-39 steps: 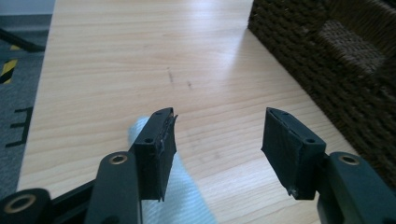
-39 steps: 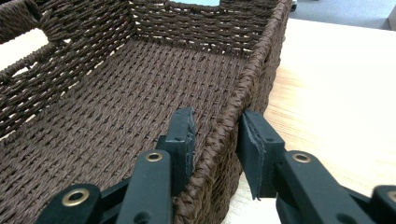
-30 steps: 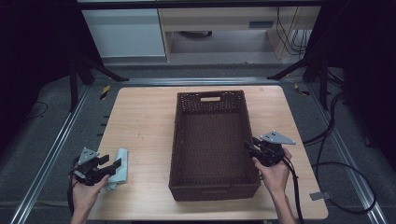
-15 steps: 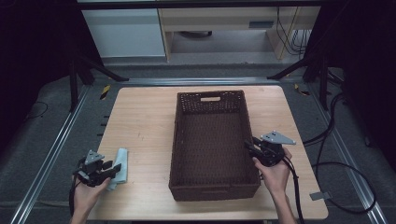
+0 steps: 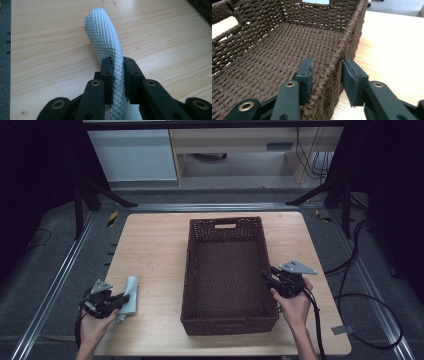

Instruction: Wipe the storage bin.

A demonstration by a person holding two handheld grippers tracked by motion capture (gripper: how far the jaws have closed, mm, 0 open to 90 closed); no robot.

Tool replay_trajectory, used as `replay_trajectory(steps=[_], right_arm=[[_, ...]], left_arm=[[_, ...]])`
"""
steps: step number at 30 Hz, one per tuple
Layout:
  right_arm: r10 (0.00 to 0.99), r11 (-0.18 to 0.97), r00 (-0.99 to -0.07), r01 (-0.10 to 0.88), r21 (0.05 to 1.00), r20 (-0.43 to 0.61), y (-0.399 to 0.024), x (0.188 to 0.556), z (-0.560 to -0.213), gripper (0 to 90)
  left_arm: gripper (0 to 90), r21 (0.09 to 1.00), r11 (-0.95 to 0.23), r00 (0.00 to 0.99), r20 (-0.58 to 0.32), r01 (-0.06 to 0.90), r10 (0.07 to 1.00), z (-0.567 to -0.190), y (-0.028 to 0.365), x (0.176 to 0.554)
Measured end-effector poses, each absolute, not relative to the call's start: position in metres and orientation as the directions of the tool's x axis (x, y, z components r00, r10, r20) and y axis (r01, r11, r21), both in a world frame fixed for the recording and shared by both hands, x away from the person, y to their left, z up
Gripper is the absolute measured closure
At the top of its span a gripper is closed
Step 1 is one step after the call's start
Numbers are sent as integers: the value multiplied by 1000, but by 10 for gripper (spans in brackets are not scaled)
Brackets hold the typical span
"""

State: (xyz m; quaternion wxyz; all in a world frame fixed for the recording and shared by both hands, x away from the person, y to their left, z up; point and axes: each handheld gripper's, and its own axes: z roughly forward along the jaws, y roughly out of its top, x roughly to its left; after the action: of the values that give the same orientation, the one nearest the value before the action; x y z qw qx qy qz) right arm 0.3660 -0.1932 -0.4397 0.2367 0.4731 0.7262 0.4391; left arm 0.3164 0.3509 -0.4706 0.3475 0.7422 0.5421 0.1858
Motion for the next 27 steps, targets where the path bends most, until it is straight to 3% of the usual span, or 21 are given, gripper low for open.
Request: replay_trajectory(steps=[12, 17, 27], right_arm=[[887, 154, -451, 489, 858, 98, -197, 364, -435, 544], [887, 187, -455, 506, 842, 76, -194, 367, -438, 569], [869, 152, -477, 509, 848, 131, -194, 371, -440, 655]], left_arm=[[782, 796, -104, 367, -155, 597, 917, -452, 327, 321], [781, 800, -134, 393, -134, 585, 910, -448, 314, 332], [781, 820, -109, 396, -151, 561, 906, -442, 302, 372]])
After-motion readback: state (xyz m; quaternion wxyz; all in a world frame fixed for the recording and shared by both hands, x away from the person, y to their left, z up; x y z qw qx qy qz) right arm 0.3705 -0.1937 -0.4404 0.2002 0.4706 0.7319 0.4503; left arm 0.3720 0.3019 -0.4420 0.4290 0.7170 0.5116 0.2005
